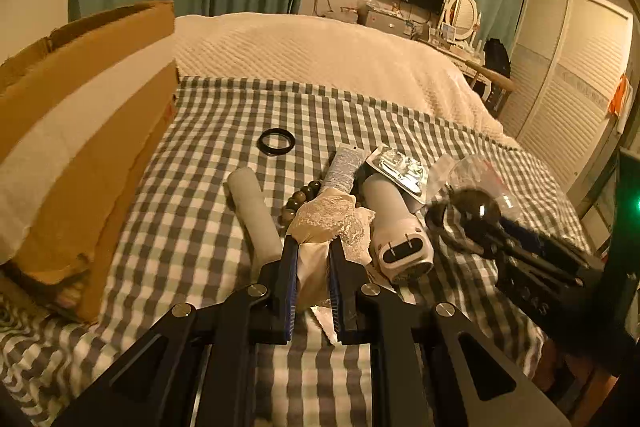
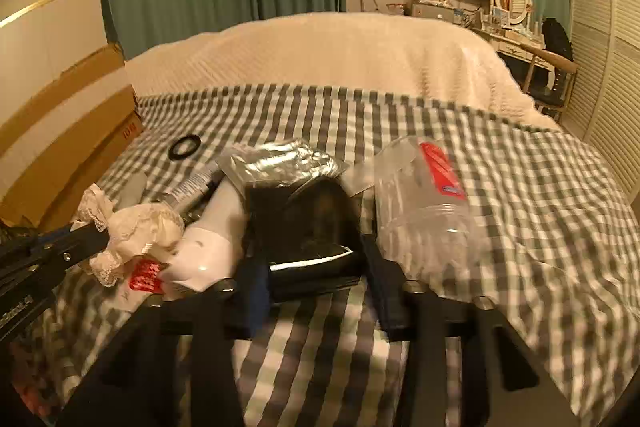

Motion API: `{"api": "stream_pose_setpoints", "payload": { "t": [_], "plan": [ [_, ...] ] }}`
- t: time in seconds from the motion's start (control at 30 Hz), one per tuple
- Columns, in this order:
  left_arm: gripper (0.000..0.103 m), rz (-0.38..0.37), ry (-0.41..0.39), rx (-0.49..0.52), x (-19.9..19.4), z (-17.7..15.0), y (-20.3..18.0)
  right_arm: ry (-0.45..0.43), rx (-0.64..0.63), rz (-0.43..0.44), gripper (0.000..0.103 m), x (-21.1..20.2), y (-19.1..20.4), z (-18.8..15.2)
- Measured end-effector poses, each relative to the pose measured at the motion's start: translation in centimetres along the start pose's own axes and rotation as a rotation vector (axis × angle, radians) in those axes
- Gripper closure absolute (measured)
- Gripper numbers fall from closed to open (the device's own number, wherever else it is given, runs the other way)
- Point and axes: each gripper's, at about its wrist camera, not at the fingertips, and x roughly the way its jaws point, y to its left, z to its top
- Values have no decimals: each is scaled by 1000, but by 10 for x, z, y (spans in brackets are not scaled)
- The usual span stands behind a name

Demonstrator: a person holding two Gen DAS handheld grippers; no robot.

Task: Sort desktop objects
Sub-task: 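Grasp the crumpled white tissue with the left tool while the right tool grasps the black plastic piece, then carry the white tissue and black plastic piece in both tools over the cardboard box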

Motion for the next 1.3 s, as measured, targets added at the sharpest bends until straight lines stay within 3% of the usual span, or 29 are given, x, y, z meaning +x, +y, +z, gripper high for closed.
{"api": "stream_pose_setpoints", "payload": {
  "t": [0.27,0.5,0.77,1.03,1.2,1.3],
  "plan": [
    [90,-40,-36,-32,-40,2,3,87,86,14,67,-46,-1,-24],
    [90,-87,-79,-61,-72,20,7,51,125,-6,67,-117,-1,-15],
    [90,-88,-217,-137,-132,53,39,-39,78,10,67,-188,28,30],
    [90,-5,-333,-314,-187,88,128,-125,-56,158,67,-210,130,100],
    [90,117,-330,-351,-190,87,188,-121,-151,260,67,-188,205,134],
    [90,186,-288,-333,-171,77,212,-72,-174,298,67,-153,246,144]
  ]
}}
